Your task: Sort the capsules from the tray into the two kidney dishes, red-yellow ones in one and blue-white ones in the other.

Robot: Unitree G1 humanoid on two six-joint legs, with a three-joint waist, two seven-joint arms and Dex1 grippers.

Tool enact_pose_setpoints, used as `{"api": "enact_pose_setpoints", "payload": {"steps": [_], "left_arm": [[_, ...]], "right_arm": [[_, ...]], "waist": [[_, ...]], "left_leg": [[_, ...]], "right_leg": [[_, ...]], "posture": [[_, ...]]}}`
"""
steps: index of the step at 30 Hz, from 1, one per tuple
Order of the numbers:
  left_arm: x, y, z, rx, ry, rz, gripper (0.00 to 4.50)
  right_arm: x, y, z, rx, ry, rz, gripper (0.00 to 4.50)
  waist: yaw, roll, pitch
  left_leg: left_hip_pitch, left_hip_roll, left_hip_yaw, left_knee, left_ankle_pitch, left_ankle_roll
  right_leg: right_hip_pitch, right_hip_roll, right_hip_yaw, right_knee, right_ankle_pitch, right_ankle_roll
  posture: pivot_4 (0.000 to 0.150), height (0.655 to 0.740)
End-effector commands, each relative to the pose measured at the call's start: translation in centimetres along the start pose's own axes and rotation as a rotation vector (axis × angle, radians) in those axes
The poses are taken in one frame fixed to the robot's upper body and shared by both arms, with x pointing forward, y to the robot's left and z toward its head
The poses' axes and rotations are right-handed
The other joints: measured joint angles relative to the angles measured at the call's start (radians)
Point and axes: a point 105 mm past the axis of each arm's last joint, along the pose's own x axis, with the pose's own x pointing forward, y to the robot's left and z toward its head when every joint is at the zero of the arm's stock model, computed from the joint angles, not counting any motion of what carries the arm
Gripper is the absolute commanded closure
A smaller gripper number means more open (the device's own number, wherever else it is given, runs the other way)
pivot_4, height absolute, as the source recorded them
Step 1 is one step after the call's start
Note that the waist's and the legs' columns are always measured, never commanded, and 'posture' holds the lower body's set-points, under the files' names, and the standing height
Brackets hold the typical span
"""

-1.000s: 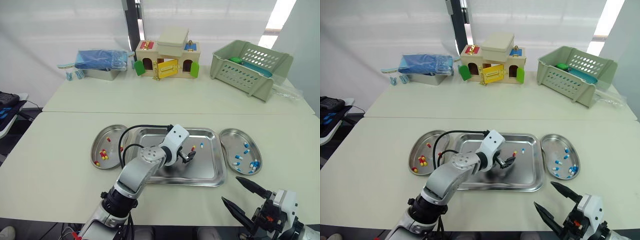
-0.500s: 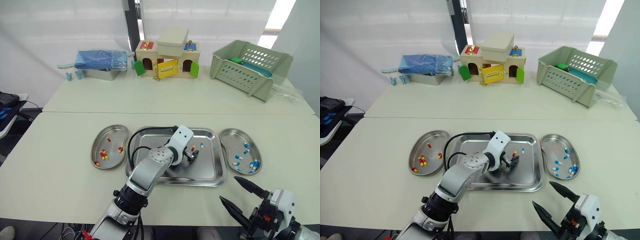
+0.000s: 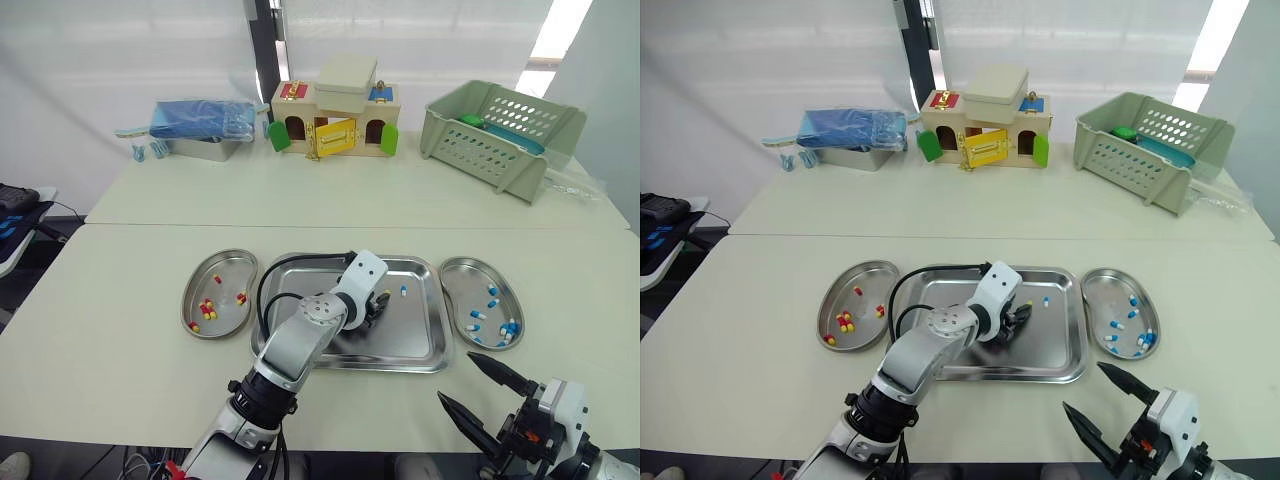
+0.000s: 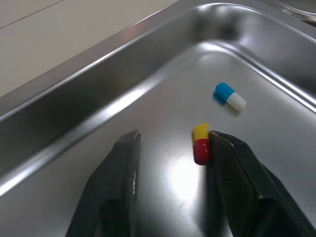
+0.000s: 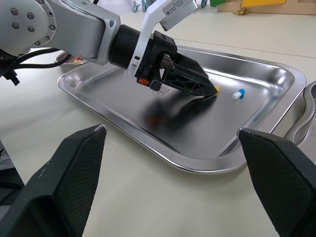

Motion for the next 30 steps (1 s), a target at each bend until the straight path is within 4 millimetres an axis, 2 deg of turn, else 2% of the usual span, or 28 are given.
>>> {"api": "enact_pose_setpoints", "payload": {"steps": [1,3,8,13,16,19,23,27,30], "left_arm": [[-0.1,-0.4,0.3,0.004,-0.013,-0.01,3.49],[-0.1,-0.5,0.3,0.005,-0.012,-0.013,4.09],[-0.2,-0.6,0.4,0.013,-0.018,-0.022,4.09],[-0.9,-1.1,1.5,0.058,-0.12,-0.056,4.09],[-1.7,0.0,2.0,0.098,-0.174,-0.014,4.09],[-3.2,2.2,2.9,0.083,-0.252,0.067,4.09],[-6.1,5.2,3.2,0.043,-0.31,0.157,4.09],[-8.5,8.5,2.8,-0.029,-0.319,0.319,4.09],[-10.4,11.0,1.5,-0.118,-0.269,0.476,4.09]], "right_arm": [[0.1,0.2,0.7,-0.028,-0.029,0.002,0.0],[0.0,0.2,0.7,-0.028,-0.029,0.002,0.0],[0.0,0.3,0.6,-0.028,-0.029,0.004,0.0],[0.0,0.3,0.5,-0.029,-0.026,0.011,0.0],[-0.1,0.3,0.4,-0.034,-0.021,0.019,0.0],[-0.1,0.2,0.4,-0.04,-0.016,0.029,0.0],[0.0,0.2,0.6,-0.045,-0.013,0.057,0.0],[0.5,0.3,0.8,-0.053,-0.01,0.107,0.0],[0.7,0.4,0.9,-0.071,0.0,0.158,0.0]], "waist": [[0.0,0.0,0.0],[0.0,0.0,0.0],[0.0,0.0,0.0],[0.0,0.0,0.0],[0.0,0.0,0.0],[0.0,0.0,0.0],[-0.001,0.0,0.0],[0.0,0.0,0.0],[0.001,0.0,0.0]], "left_leg": [[0.0,0.0,0.0,0.0,0.0,0.0],[0.0,0.0,0.0,0.0,0.0,0.0],[0.0,0.0,0.0,0.0,0.0,0.0],[0.0,0.0,0.0,0.0,0.0,0.0],[0.0,0.0,0.0,0.0,0.0,0.0],[0.0,0.0,0.0,0.0,0.0,0.0],[0.0,0.0,0.0,0.0,0.0,0.0],[0.0,0.0,0.0,0.0,0.0,0.0],[0.0,0.0,0.0,0.0,0.0,0.0]], "right_leg": [[0.0,0.0,0.0,0.0,0.0,0.0],[0.0,0.0,0.0,0.0,0.0,0.0],[0.0,0.0,0.0,0.0,0.0,0.0],[0.0,0.0,0.0,0.0,0.0,0.0],[0.0,0.0,0.0,0.0,0.0,0.0],[0.0,0.0,0.0,0.0,0.0,0.0],[0.0,0.0,0.0,0.0,0.0,0.0],[0.0,0.0,0.0,0.0,0.0,0.0],[0.0,0.0,0.0,0.0,0.0,0.0]], "posture": [[0.15,0.74],[0.15,0.74],[0.15,0.74],[0.15,0.74],[0.15,0.74],[0.15,0.74],[0.15,0.74],[0.15,0.74],[0.15,0.74]]}}
